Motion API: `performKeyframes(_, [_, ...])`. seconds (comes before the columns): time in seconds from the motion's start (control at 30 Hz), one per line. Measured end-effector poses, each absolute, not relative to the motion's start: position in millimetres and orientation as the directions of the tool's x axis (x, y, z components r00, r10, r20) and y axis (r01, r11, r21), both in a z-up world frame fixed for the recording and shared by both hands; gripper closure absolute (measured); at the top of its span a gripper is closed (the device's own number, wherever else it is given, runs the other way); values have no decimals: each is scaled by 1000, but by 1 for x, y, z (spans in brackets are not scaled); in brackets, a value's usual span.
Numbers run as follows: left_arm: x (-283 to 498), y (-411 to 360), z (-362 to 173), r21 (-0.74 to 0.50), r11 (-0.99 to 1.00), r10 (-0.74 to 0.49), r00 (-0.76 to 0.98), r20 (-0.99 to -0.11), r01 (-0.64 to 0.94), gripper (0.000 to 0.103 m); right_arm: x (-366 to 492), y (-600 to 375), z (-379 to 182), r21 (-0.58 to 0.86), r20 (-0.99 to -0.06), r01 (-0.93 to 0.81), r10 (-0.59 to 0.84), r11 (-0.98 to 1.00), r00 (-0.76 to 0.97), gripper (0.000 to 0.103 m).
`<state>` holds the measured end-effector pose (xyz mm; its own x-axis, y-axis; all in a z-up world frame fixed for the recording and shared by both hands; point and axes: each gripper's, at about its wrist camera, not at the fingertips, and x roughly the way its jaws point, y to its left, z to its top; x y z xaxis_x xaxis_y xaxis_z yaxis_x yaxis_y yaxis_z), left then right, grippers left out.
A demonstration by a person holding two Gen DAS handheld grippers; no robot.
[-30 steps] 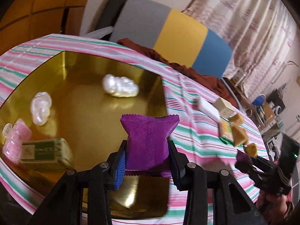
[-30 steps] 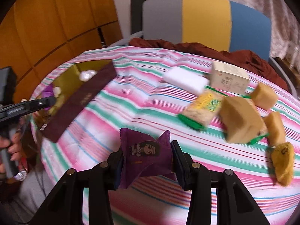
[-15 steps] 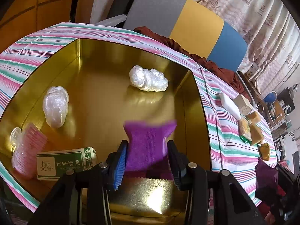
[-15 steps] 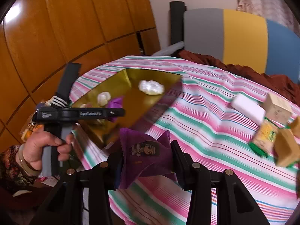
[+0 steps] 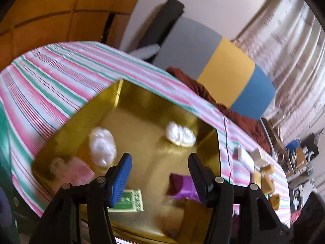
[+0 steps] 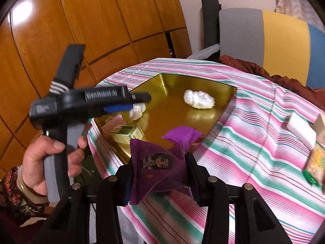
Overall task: Organize objects
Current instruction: 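Open both grippers over the gold tray to drop the purple packets, then return both grippers to the table and grasp the tan sponge with the right gripper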
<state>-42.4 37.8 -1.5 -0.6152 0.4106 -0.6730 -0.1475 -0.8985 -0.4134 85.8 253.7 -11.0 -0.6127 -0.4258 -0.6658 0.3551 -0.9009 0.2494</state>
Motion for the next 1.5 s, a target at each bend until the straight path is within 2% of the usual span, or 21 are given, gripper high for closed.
performKeyframes(0.5, [-46, 23, 10, -443, -892, 389, -652, -651, -90, 44, 53, 207, -33, 229, -705, 373, -417, -899, -574, 55])
performKeyframes(0.57, [-44, 22, 10, -444, -892, 388, -652, -651, -87, 44, 51, 208, -35, 232, -708, 367, -415, -901, -572, 52])
performKeyframes(0.63, [-44, 20, 10, -450, -889, 389, -653, -650, -82, 44, 52, 211, -36, 252, -705, 359, -424, -899, -568, 45])
performKeyframes(0.8, [-42, 22, 9, -441, -894, 384, -649, -656, -82, 44, 56, 222, -33, 305, -680, 335, -450, -892, -579, 39])
performKeyframes(1.2, [-34, 41, 7, -417, -901, 393, -633, -667, -120, 44, 65, 241, -25, 320, -658, 284, -428, -904, -620, 38])
performKeyframes(1.5, [-18, 69, 9, -387, -898, 430, -610, -666, -210, 44, 76, 279, -19, 261, -665, 197, -324, -945, -673, 38])
